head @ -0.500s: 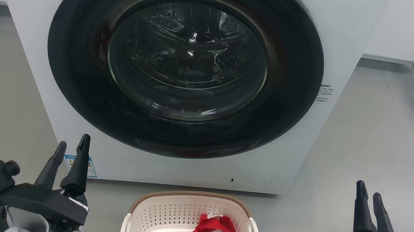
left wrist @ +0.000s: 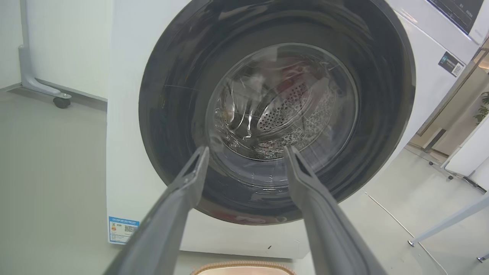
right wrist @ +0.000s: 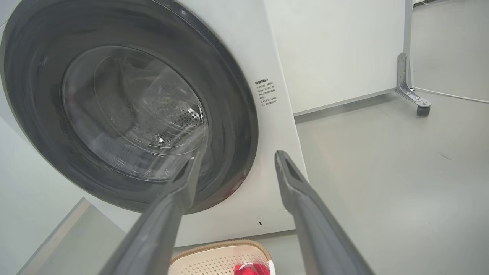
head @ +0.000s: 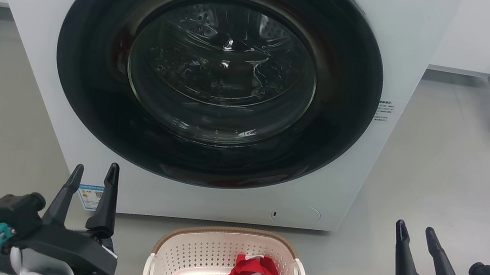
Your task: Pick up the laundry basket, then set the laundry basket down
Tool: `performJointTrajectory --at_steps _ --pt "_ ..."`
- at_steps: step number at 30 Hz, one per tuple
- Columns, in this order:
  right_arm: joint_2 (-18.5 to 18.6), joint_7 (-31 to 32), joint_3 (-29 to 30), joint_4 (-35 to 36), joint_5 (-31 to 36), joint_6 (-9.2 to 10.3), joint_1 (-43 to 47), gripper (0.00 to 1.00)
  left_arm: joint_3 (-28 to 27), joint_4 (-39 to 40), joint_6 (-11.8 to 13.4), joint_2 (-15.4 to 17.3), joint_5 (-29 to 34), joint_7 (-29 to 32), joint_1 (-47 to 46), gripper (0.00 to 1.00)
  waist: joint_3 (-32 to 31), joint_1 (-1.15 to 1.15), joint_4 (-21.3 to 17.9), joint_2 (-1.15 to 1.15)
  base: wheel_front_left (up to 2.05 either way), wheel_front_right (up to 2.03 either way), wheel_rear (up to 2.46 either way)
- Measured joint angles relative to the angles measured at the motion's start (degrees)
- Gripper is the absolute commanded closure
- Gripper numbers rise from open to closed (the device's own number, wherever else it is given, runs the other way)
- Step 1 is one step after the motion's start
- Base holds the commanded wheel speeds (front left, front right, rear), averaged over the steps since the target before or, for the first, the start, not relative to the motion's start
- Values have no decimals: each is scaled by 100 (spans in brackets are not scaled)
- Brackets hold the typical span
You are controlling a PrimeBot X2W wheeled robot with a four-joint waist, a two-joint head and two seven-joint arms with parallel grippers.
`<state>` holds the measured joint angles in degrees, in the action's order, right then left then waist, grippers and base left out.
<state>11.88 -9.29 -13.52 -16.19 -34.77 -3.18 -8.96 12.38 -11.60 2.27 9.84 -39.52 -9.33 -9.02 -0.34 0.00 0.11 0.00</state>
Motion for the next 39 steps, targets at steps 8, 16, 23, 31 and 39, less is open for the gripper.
performJointTrajectory --at_steps 8,16,23,31,39 --pt "53 -177 -167 -100 626 67 -23 0 142 -59 162 47 587 -186 -1 0 -11 0 6 0 0 0 0" --pt "77 -350 -235 -209 1102 165 -49 0 275 -189 285 47 1089 -342 -1 0 -25 0 6 0 0 0 0" --pt "78 -499 -305 -255 1592 223 -48 0 360 -254 389 46 1512 -427 -2 0 -44 0 -5 0 0 0 0" --pt "78 -500 -211 -250 1631 223 -47 0 321 -276 427 3 1522 -439 -2 0 -52 0 -14 0 0 0 0" --pt "54 -500 -121 -171 1631 224 -44 0 258 -277 428 -43 1484 -439 -2 0 -62 0 -17 0 0 0 0"
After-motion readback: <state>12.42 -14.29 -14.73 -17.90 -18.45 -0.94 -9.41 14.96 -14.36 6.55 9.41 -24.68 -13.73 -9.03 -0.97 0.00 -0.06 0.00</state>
